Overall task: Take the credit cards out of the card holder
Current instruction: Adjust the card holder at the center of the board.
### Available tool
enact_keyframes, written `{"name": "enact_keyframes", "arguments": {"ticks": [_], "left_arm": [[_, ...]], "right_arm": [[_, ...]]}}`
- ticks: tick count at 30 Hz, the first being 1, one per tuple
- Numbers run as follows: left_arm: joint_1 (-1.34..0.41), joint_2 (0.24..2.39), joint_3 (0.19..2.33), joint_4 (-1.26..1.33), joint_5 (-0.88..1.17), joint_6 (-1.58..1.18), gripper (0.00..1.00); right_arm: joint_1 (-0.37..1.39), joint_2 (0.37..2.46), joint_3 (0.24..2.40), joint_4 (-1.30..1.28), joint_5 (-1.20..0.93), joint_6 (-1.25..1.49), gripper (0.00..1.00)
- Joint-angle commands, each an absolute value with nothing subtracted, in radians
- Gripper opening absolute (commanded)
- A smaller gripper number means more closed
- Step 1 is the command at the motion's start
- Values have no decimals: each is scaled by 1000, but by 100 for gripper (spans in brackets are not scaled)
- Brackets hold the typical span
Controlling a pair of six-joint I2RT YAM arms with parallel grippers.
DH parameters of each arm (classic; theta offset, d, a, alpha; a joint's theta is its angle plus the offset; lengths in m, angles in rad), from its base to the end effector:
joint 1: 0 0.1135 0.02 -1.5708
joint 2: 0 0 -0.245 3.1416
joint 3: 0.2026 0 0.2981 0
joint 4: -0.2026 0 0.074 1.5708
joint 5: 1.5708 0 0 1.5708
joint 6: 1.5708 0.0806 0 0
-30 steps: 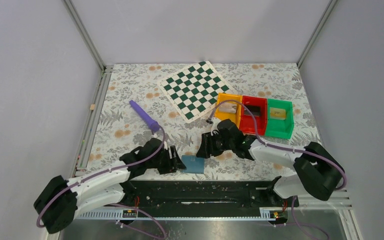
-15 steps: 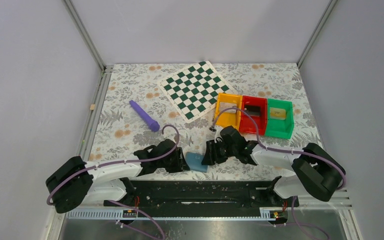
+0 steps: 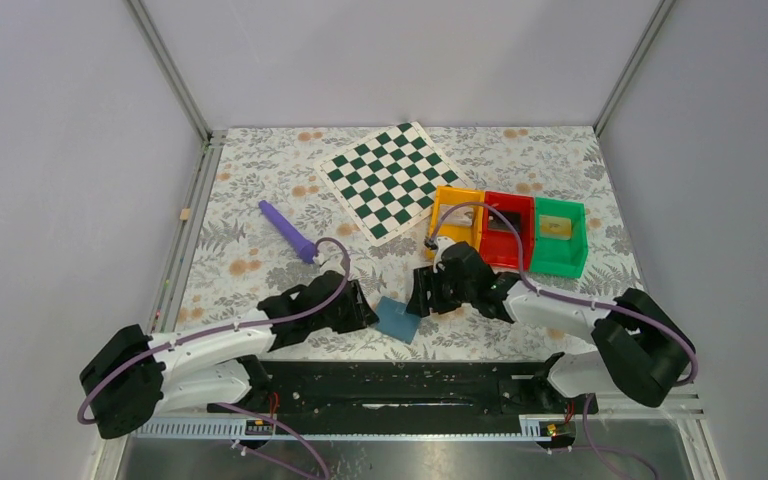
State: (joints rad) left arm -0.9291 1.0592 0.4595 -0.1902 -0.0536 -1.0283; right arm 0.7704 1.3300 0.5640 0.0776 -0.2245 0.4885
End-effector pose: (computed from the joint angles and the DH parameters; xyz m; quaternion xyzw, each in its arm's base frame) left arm 0.1733 -0.2247 0.1021 -0.0560 0.9228 -0.3019 0.2329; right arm 0.2254 0.2437 0.0953 -0.1736 0.8829 0.3317 0.2834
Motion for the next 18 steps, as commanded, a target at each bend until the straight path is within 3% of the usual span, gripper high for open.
{"name": "enact_keyframes", "arguments": {"ticks": [1, 10, 14, 18], "left_arm": [[-931, 1051, 417, -92, -22, -1048, 34], [-932, 1177, 411, -8, 26, -1052, 34], [-933, 1206, 413, 17, 37, -1052, 33], [-934, 1237, 425, 43, 47, -1047, 33]], "right_arm": [[755, 1384, 626, 53, -225, 425, 67], [752, 1467, 611, 135, -415, 460, 59], [751, 1399, 575, 173, -465, 497, 45], [750, 1318, 538, 229, -496, 552, 22]]}}
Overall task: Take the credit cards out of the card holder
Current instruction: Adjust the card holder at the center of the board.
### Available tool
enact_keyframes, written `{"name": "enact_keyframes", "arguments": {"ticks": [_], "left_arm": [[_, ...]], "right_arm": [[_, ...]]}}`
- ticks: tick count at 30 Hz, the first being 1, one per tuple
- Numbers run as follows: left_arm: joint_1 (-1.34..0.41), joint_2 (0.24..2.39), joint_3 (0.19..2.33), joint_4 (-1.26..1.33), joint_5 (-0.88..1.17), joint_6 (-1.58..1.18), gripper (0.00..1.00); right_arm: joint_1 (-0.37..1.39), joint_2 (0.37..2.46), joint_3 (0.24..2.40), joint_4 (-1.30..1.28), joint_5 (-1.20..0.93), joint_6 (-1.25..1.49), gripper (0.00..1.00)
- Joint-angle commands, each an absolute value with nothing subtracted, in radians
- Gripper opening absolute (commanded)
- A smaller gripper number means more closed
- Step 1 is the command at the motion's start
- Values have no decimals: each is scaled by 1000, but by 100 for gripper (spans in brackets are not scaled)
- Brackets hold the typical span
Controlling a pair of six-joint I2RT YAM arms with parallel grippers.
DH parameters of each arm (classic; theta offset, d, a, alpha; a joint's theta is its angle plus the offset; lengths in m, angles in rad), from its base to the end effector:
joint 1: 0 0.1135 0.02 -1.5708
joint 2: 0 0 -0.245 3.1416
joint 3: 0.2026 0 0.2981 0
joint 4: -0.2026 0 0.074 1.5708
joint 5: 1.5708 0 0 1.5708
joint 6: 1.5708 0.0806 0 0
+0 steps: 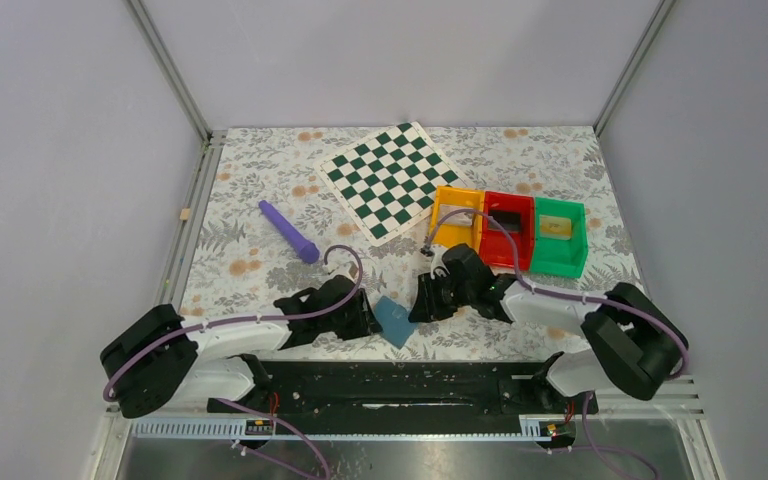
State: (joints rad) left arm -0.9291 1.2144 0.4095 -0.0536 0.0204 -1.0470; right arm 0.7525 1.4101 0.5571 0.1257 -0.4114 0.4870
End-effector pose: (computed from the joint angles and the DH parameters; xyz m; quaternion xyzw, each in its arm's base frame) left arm 0.1670 -0.2262 0.0572 -0.0517 0.9358 -0.2964 0.1839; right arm 0.2178 0.2480 0.0765 -0.2011 0.8742 0.3845 0.2180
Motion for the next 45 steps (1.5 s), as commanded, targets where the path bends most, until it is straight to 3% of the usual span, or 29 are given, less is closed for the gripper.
{"name": "enact_keyframes", "arguments": {"ticks": [1, 5, 10, 18, 22, 27, 32, 40, 45], "left_arm": [[-933, 1243, 427, 50, 50, -1046, 33], [-933, 1254, 434, 82, 65, -1052, 33], [-932, 1229, 482, 36, 73, -1046, 34], [-833, 1014, 508, -141, 61, -1038, 50], [-800, 935, 530, -248, 17, -1005, 57], [-642, 857, 508, -278, 207, -965, 63], [-608, 769, 555, -428, 140, -899, 68], [-604, 776, 484, -395, 160, -940, 70], [-605, 781, 431, -329, 199, -953, 71]], "right_arm": [[751, 1303, 533, 237, -505, 561, 16], [751, 1256, 523, 254, -529, 596, 0], [751, 1162, 549, 118, -431, 572, 0], [762, 1042, 699, -332, -15, 370, 0], [842, 1072, 758, -421, 134, 326, 0], [1000, 1227, 824, -453, 193, 313, 0], [1123, 1340, 863, -412, 196, 359, 17], [1262, 1482, 927, -355, 191, 386, 19], [1264, 1371, 846, -264, 172, 424, 34]]}}
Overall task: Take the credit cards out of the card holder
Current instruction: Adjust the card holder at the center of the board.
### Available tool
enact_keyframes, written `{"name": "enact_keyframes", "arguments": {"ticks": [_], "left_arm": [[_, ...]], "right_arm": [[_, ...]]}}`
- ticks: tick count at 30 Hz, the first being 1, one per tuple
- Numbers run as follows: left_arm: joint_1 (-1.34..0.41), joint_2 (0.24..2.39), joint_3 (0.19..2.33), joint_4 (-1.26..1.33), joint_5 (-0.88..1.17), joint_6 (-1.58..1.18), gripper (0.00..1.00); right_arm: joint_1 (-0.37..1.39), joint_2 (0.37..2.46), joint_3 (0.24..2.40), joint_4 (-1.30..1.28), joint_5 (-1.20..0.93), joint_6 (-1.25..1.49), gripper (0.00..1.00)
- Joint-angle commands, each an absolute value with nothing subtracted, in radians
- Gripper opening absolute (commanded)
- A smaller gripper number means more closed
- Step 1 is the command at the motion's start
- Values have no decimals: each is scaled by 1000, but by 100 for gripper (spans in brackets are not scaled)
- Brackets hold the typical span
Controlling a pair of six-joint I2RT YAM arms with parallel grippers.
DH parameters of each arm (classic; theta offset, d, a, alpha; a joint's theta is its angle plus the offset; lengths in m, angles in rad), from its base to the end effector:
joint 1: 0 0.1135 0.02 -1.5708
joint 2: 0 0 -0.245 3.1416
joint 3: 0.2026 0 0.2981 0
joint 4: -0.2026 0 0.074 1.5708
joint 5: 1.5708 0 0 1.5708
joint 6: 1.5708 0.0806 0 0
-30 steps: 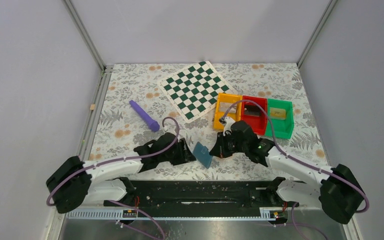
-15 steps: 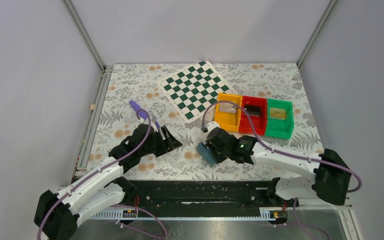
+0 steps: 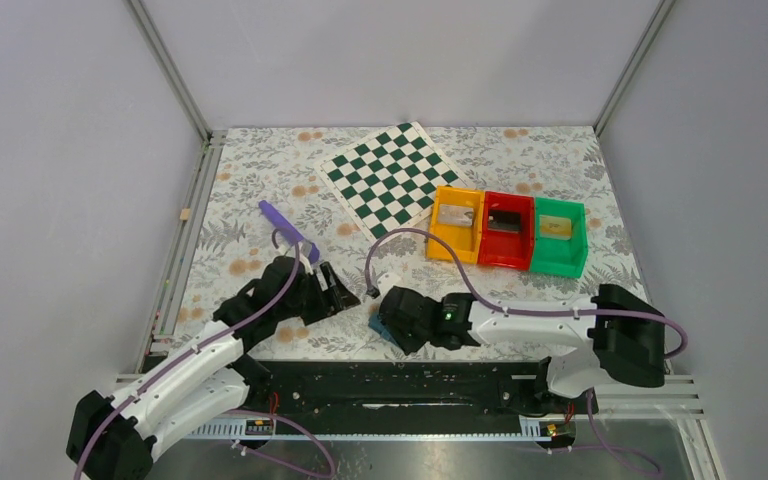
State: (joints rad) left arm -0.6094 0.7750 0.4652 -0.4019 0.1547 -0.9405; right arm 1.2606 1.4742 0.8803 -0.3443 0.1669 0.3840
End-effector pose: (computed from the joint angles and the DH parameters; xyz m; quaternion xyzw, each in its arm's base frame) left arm 0.2042 -0.1577 0.1527 -0.1176 0.8993 -0.3407 0.2475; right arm 0.1235 0.3413 0.1199 -0.3785 0.8686 0.1732 0.2690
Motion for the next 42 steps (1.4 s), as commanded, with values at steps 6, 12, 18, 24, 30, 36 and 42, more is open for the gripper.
{"name": "enact_keyframes", "arguments": {"ticks": [6, 12, 18, 24, 30, 36, 42], "left_arm": [[-624, 848, 386, -235, 236, -978, 66], [-699, 939, 371, -146, 207, -1017, 61], [-716, 1052, 331, 8, 222, -1064, 50], [-807, 1111, 367, 18, 160, -1058, 50], [-855, 1205, 408, 21, 129, -1057, 49], [-860, 1287, 466, 18, 97, -1028, 39], [-858, 1360, 567, -41, 74, -980, 34]], "right_arm": [[1186, 1277, 792, -207, 109, 431, 37], [1074, 1321, 775, -122, -71, 413, 44], [989, 1386, 761, -48, -183, 441, 44], [902, 1375, 701, -47, -205, 437, 51], [877, 1427, 688, -49, -247, 422, 51], [876, 1438, 661, -33, -260, 447, 49], [877, 1354, 565, 44, -299, 549, 46]]}}
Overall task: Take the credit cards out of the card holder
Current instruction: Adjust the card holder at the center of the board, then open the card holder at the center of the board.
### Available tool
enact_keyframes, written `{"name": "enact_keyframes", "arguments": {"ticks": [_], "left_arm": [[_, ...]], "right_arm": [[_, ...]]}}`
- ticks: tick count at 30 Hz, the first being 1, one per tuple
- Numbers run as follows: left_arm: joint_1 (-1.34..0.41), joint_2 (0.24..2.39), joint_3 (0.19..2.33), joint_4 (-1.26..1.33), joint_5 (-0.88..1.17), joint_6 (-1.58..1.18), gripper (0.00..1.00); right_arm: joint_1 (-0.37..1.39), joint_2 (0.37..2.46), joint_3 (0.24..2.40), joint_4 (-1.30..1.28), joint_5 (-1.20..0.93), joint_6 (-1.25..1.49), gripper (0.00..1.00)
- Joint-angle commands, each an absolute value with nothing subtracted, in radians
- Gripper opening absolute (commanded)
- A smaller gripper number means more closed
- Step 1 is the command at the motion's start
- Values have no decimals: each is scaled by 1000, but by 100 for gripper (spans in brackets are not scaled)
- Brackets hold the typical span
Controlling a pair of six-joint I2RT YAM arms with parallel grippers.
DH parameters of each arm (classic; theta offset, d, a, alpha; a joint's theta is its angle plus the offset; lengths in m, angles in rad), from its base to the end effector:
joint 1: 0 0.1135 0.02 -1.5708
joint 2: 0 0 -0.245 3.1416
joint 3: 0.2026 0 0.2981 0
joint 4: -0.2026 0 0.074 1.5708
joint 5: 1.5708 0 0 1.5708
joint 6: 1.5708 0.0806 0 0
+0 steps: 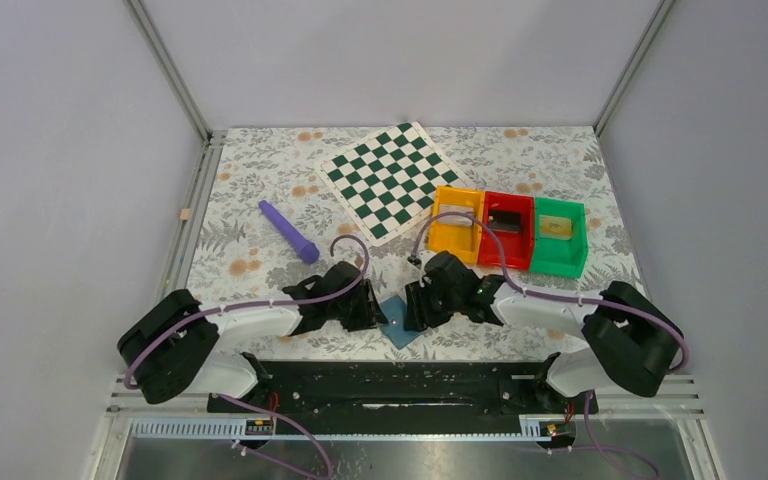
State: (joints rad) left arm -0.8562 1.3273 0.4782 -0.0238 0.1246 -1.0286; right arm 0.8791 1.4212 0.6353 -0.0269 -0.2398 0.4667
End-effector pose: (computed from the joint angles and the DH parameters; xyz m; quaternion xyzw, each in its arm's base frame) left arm 0.1876 -0.2315 0.0537 -0.0595 0.9363 -0.3105 0.1533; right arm 0.2002 0.2717 0.0810 -0.2322 0.8938 0.3158 0.2180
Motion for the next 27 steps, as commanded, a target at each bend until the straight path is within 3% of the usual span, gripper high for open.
{"name": "enact_keyframes", "arguments": {"ticks": [1, 6, 14, 27], "left_arm": [[-860, 1367, 590, -50, 67, -965, 34], [-860, 1388, 734, -200, -41, -903, 36], [-1003, 1411, 861, -422, -259, -925, 45], [-1121, 1644, 1050, -592, -333, -1015, 49]], "right_arm": [[876, 1326, 532, 80, -310, 587, 45], [876, 1207, 429, 172, -314, 692, 41], [860, 1070, 418, 50, -92, 665, 39], [815, 973, 311, 74, -89, 656, 40]]}}
